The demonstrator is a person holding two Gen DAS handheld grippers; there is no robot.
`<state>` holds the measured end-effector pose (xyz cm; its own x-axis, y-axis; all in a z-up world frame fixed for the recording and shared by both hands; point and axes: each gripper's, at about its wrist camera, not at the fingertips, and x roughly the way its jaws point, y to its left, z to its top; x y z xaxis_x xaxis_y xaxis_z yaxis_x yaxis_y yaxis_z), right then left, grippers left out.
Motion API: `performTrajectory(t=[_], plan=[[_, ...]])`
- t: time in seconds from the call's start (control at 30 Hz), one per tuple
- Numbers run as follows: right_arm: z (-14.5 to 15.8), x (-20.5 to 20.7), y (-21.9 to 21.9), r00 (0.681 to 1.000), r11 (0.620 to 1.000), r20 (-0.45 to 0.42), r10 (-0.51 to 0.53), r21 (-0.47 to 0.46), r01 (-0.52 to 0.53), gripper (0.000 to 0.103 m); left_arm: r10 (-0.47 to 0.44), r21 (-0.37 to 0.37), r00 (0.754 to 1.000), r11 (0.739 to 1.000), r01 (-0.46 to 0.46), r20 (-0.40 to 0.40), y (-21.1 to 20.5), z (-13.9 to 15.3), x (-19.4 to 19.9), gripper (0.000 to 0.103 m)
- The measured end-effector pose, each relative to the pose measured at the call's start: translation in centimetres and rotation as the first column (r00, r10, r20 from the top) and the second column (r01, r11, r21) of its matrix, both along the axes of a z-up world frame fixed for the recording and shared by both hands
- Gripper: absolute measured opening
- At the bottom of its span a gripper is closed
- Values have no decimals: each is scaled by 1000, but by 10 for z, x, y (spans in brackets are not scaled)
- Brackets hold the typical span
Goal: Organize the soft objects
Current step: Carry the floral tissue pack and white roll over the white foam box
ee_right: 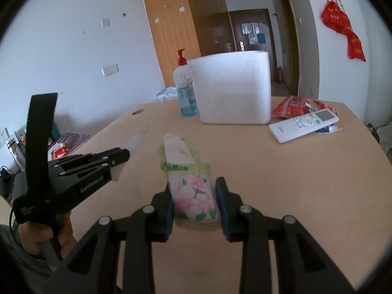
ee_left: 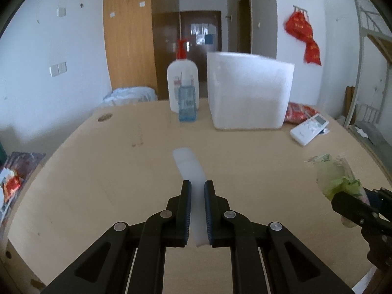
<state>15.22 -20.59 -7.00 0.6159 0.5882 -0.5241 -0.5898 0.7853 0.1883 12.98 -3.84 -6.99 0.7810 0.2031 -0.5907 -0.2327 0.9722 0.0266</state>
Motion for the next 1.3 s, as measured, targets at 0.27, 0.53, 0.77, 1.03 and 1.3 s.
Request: performTrajectory(t=[0.27, 0.53, 0.77, 1.03, 1.3], plan=[[27, -5, 1, 998, 1000, 64, -8, 23, 7, 35, -22, 34, 996, 999, 19, 82, 0, 30, -12, 11], [60, -8, 4, 990, 999, 137, -12, 46, 6, 35, -35, 43, 987, 999, 28, 159, 4, 64, -24, 11], [71, -4, 10, 989, 998, 150, -5, 55, -3, 35, -53, 51, 981, 998, 44, 186, 5, 85, -30, 11], [76, -1, 13, 988, 999, 155, -5, 53, -3, 35, -70, 44, 981, 997, 63, 181, 6, 93, -30, 11], [88, 6, 13, 986, 998, 163, -21, 61, 11, 35, -94, 20, 981, 996, 91, 170, 11, 106, -19, 11]])
